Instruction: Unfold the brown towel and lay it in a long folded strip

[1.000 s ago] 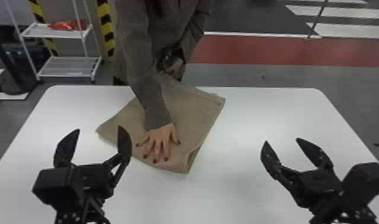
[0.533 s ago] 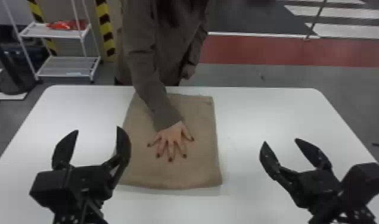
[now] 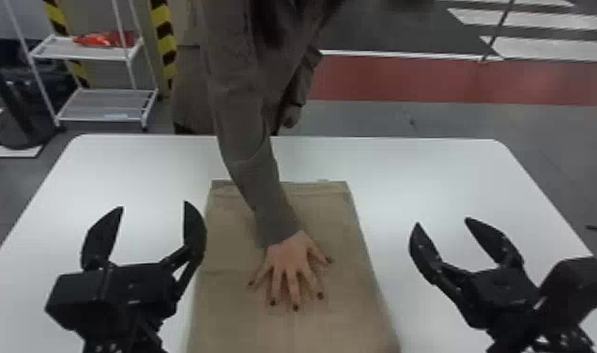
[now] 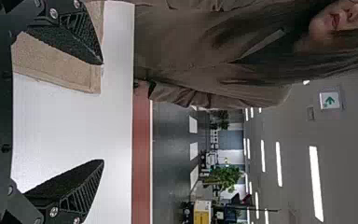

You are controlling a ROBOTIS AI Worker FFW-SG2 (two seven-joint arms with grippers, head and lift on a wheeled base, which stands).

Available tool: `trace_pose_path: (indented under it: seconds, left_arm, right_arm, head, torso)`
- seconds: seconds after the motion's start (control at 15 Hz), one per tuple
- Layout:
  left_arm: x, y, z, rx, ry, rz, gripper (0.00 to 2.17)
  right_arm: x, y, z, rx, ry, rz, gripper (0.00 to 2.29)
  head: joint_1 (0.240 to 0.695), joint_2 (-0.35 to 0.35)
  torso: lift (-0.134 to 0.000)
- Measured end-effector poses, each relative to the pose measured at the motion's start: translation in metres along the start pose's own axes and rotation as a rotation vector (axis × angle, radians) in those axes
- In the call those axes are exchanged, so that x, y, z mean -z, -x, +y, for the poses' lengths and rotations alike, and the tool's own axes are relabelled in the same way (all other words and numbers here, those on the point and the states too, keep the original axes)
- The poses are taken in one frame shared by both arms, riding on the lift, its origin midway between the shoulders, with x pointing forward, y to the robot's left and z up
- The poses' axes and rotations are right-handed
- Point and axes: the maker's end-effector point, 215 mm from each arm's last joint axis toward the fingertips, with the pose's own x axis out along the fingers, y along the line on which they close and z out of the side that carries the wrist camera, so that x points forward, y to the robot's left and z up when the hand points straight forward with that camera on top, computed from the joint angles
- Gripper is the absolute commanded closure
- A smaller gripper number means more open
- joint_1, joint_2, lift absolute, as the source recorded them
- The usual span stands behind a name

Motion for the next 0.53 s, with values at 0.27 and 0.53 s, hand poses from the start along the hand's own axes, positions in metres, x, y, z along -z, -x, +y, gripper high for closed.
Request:
trace_pose_path:
  seconds: [0.27, 0.53]
  left_arm:
    - [0.004, 0.000, 0.001, 0.001, -0.003, 0.005, 0.12]
    - [0.014, -0.006, -0.001, 0.014, -0.010, 0.016, 0.12]
  right_arm:
    - [0.001, 0.001, -0.001, 0.001, -0.002, 0.002, 0.14]
    - [0.003, 0.001, -0.002, 0.003, -0.002, 0.005, 0.14]
  head:
    - [0.695, -0.079]
    - [0.695, -0.081]
  torso:
    - [-0.120]
    - [-0.120]
